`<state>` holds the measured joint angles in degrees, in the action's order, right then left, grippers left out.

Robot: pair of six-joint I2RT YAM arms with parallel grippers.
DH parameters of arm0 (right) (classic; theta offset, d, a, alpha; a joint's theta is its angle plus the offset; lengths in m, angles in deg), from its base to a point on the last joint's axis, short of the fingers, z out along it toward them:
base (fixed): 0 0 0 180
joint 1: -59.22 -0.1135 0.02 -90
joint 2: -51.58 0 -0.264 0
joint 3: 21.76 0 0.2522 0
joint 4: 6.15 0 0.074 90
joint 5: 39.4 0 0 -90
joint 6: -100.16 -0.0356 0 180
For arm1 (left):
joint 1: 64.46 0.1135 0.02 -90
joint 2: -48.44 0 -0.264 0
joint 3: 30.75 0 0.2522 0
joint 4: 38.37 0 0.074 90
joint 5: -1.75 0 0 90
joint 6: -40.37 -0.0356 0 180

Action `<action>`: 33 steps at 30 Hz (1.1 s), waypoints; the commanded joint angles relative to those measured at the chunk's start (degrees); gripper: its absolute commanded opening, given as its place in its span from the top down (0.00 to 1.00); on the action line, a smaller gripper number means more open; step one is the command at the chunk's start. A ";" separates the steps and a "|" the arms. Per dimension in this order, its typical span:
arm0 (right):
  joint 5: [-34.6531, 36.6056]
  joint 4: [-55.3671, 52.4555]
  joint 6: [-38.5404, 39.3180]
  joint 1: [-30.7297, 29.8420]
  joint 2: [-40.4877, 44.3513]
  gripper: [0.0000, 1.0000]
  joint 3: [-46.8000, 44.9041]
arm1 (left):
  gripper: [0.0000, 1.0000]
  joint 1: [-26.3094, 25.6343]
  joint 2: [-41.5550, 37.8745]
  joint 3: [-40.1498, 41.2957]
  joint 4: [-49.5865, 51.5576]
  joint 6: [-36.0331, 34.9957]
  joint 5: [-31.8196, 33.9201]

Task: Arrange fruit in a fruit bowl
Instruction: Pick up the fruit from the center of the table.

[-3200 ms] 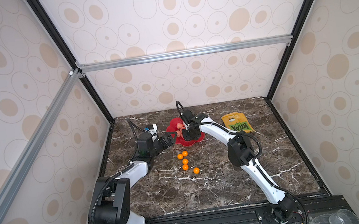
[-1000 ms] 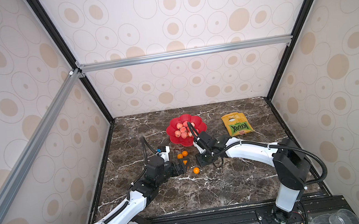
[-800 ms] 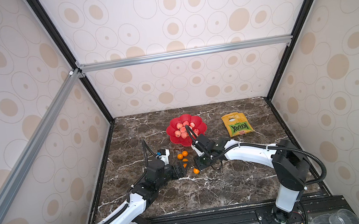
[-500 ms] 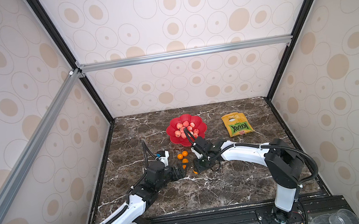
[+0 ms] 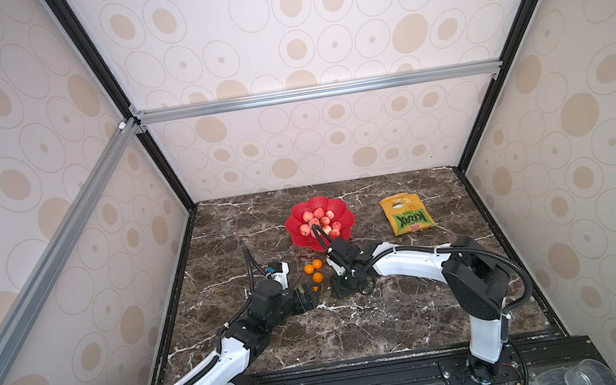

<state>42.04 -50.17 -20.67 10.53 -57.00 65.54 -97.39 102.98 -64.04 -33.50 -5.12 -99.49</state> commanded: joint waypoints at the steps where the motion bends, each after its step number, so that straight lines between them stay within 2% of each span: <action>1: -0.23 -0.64 -0.88 -0.30 -1.55 0.51 2.01 | 0.02 -0.50 -0.82 0.19 -0.34 1.06 0.99; 33: -0.24 -0.24 -1.40 -0.50 -5.24 0.58 2.94 | 0.02 -0.54 -1.72 0.13 0.10 1.00 1.05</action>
<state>41.41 -50.06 -21.13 10.51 -61.04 67.86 -97.41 102.04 -63.83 -33.47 -4.42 -99.23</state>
